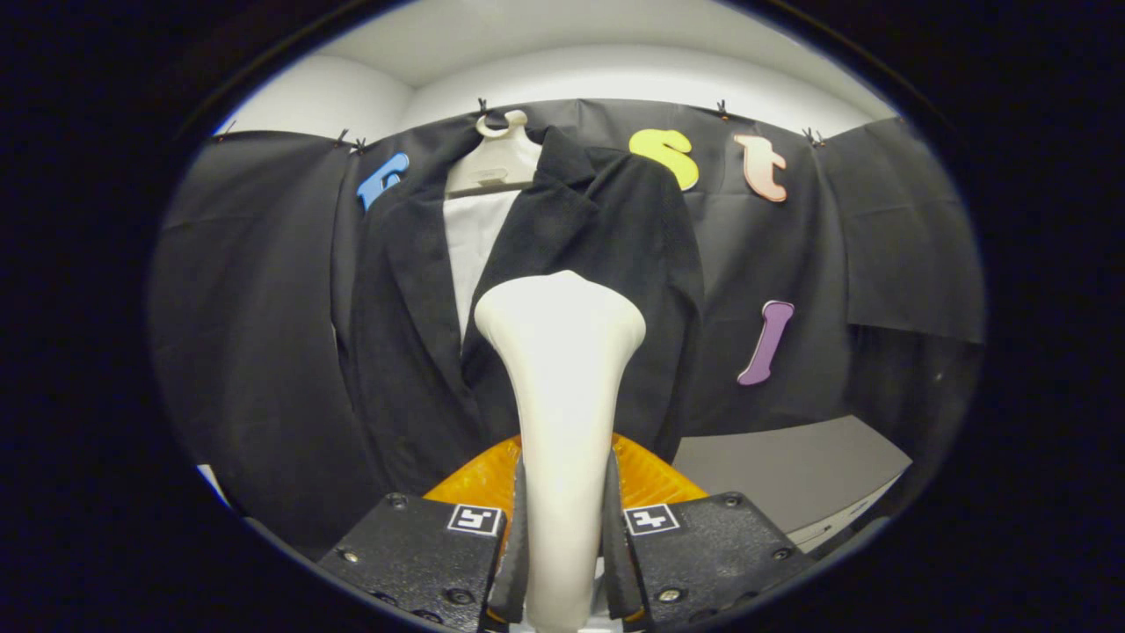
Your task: Iron the clothes twice with a garment steamer, once on the left side and once on the right side.
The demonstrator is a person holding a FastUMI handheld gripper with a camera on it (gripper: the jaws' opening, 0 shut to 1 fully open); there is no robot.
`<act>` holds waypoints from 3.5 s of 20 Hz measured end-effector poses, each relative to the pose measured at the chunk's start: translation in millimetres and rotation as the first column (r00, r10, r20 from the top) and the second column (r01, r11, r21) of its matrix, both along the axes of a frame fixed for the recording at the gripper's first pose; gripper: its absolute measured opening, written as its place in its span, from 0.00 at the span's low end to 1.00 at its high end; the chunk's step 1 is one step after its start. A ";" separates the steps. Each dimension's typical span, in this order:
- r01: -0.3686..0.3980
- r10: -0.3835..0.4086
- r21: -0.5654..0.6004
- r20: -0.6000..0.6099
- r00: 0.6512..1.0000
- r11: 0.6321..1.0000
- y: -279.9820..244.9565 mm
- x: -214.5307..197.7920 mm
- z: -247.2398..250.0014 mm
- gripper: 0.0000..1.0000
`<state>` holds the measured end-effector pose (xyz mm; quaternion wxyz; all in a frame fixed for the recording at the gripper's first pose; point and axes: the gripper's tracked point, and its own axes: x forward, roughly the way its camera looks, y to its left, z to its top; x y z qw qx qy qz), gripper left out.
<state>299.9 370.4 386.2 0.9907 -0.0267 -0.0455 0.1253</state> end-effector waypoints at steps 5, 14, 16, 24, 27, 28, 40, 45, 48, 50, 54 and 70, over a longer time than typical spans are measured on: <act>0.001 -0.002 -0.028 -0.056 0.998 1.000 3.9 3.7 -45.8 0.37; -0.007 -0.001 -0.056 -0.152 0.988 0.998 4.7 11.7 -110.8 0.38; -0.010 -0.001 -0.067 -0.169 0.986 0.998 5.4 11.8 -125.7 0.37; -0.024 -0.008 -0.116 -0.271 0.963 0.993 4.6 18.8 -195.6 0.37; -0.035 -0.010 -0.131 -0.325 0.946 0.991 8.6 20.6 -227.7 0.38; -0.038 -0.010 -0.135 -0.342 0.940 0.990 9.9 20.2 -237.9 0.38; -0.067 -0.006 -0.162 -0.411 0.911 0.985 16.5 17.0 -268.3 0.37; -0.091 0.044 -0.124 -0.339 0.940 0.988 24.4 -3.3 -210.9 0.38; -0.107 0.076 -0.099 -0.277 0.958 0.989 30.6 -19.7 -163.1 0.38; -0.116 0.092 -0.087 -0.239 0.967 0.990 36.8 -29.6 -132.8 0.37; -0.136 0.124 -0.066 -0.157 0.980 0.989 50.3 -46.1 -70.8 0.37; -0.158 0.163 -0.092 0.058 0.985 0.983 165.2 -54.6 96.2 0.37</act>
